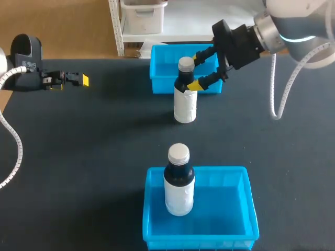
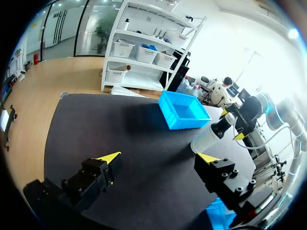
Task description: Pick up the bottle, and place it in the far bin if it is heavy, or in the near bin if it is light.
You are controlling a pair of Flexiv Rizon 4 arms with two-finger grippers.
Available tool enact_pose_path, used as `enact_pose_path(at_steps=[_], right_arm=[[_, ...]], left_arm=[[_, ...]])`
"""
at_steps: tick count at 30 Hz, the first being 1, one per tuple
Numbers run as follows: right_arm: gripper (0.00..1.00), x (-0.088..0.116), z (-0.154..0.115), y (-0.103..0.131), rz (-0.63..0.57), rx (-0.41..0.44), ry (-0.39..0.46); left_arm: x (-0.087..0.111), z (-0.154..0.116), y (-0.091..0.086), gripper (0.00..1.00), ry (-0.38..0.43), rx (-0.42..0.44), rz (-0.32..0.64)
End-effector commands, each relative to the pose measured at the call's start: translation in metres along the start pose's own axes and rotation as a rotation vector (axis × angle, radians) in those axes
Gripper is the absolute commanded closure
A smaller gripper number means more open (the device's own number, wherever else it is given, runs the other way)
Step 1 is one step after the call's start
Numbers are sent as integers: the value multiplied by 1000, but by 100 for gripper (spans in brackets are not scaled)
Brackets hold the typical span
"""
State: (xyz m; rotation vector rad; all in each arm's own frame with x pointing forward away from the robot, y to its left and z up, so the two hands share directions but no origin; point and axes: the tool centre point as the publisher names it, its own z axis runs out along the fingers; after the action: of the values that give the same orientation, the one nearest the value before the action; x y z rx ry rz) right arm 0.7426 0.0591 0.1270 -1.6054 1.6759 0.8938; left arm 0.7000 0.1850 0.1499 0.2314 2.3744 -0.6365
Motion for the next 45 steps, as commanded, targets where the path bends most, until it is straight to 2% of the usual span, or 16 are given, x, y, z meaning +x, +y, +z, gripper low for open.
enact_pose_path(at_steps=[1, 26, 30, 32, 39, 40, 43, 45], right_arm=[[0, 0, 10, -8, 4, -17, -5], [0, 1, 22, -9, 26, -48, -54], [10, 0, 21, -8, 24, -47, -57], [21, 0, 21, -8, 24, -47, -60], [42, -1, 21, -7, 23, -48, -60], [50, -1, 21, -7, 22, -49, -60], [53, -2, 21, -6, 20, -49, -59], [58, -2, 21, -5, 19, -49, -57]], left_arm=[[0, 0, 0, 0, 0, 0, 0], [0, 0, 0, 0, 0, 0, 0], [0, 0, 0, 0, 0, 0, 0], [0, 0, 0, 0, 0, 0, 0], [0, 0, 0, 0, 0, 0, 0], [0, 0, 0, 0, 0, 0, 0], [0, 0, 0, 0, 0, 0, 0], [0, 0, 0, 0, 0, 0, 0]])
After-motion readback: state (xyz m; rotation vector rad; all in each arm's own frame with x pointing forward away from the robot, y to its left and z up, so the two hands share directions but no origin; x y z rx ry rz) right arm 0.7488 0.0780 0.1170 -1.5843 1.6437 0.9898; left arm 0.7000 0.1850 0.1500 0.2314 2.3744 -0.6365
